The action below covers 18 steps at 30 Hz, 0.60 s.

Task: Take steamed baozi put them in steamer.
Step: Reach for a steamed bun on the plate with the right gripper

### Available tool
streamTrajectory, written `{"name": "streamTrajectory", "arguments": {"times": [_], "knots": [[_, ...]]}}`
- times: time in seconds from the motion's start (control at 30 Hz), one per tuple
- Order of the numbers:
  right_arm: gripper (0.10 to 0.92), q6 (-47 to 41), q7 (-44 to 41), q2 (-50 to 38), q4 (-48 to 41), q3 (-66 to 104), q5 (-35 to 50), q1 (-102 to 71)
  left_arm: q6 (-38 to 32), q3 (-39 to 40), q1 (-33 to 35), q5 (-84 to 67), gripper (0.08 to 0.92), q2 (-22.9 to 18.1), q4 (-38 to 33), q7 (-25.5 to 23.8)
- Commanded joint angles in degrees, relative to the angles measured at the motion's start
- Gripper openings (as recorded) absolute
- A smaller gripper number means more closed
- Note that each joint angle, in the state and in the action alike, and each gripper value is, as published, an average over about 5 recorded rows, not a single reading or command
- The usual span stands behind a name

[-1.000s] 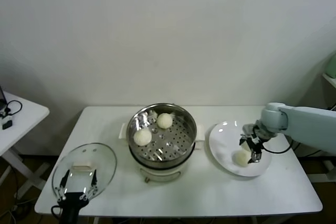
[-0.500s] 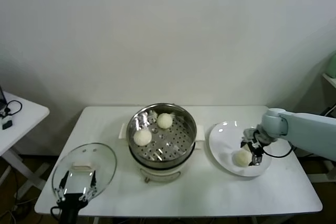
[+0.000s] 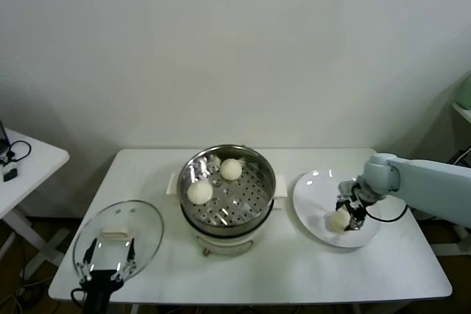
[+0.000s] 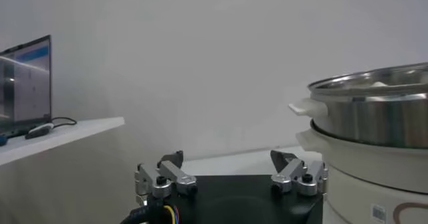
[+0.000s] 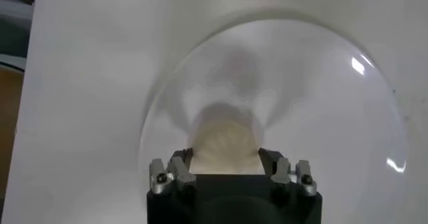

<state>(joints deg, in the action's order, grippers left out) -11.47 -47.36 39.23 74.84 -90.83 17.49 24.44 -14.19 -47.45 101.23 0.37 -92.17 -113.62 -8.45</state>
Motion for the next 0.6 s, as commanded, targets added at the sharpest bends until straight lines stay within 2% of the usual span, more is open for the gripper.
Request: {"name": "streamTrajectory", "arguments": {"times": [0.03,0.23,0.43,0.6], "knots": [[0.687,0.18,-0.72,0.1,0.17,-1.08,2.52,1.69,0.07,-0.21,-0.04,-0.24,0.823,0.24,-0.03,0.01],[0.679,2.23,-2.87,0.3,1.29,-6.76,5.13,8.41,0.0,-0.18,-0.2,-0.23,0.823,0.05,0.21,0.11],[0.684,2.71,-2.77,-0.6,1.71,-7.77,3.84,8.52,-0.26,0.12,-0.2,-0.06,0.823,-0.21,0.34,0.16],[0.771,2.52,-1.59,-1.25,0.85,-6.79,2.61,6.82,-0.48,0.12,-0.15,-0.07,0.823,-0.1,0.65,0.22]]}}
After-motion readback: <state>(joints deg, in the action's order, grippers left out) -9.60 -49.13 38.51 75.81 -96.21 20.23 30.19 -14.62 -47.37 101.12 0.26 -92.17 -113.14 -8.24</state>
